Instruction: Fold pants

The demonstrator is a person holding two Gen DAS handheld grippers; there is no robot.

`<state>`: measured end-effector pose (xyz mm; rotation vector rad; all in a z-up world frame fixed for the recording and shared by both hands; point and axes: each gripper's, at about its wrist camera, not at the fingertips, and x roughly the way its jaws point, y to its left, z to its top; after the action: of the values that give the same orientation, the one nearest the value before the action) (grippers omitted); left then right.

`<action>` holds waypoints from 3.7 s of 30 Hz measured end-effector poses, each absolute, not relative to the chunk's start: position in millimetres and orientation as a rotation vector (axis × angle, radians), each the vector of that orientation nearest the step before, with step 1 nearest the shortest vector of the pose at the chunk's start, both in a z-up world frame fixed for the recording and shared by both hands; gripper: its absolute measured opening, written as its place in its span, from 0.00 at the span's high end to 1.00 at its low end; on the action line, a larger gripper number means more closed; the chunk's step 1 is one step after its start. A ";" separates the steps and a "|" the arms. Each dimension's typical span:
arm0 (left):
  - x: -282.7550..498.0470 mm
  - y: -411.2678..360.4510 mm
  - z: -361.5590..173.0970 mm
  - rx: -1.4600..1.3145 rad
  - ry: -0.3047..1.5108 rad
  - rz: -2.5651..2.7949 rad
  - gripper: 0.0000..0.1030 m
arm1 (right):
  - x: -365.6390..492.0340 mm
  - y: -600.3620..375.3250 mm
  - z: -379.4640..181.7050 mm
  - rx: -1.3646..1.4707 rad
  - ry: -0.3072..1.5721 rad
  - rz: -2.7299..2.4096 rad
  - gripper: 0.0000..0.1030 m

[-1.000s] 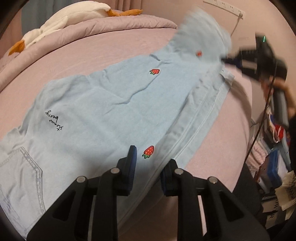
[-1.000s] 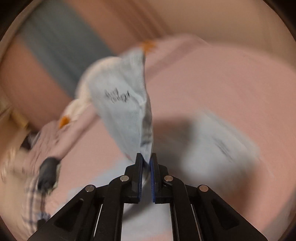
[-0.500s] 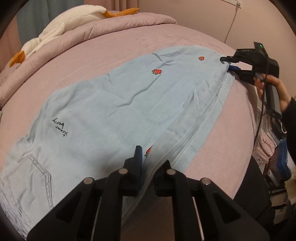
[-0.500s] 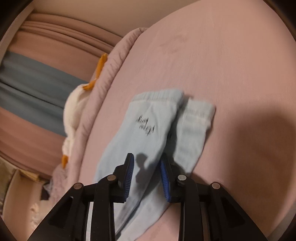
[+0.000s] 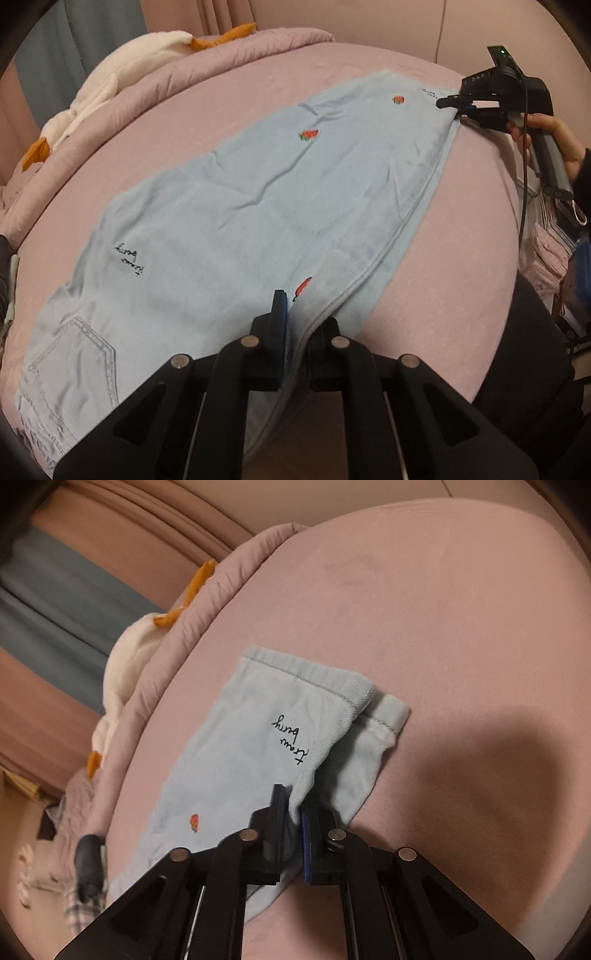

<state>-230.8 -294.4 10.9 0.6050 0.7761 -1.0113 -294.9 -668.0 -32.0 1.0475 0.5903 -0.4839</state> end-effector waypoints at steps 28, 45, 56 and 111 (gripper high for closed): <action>-185.1 -177.9 31.4 0.256 0.853 -0.775 0.53 | -263.7 -514.3 21.9 0.278 0.865 -0.263 0.77; -149.2 -78.2 35.6 0.064 0.887 -0.627 0.48 | -161.3 -417.7 41.4 0.203 0.923 0.151 0.77; -147.9 -70.1 14.7 0.095 0.893 -0.670 0.48 | -24.1 -342.4 4.1 0.185 1.033 0.220 0.77; -166.1 -301.2 16.6 -0.109 1.199 -1.001 0.30 | -339.0 -726.8 -27.6 1.186 0.432 -0.419 0.94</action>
<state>-166.1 -301.2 16.6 -0.1086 1.1993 -1.0011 -339.0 -726.8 -27.6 1.1863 0.4318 -0.4185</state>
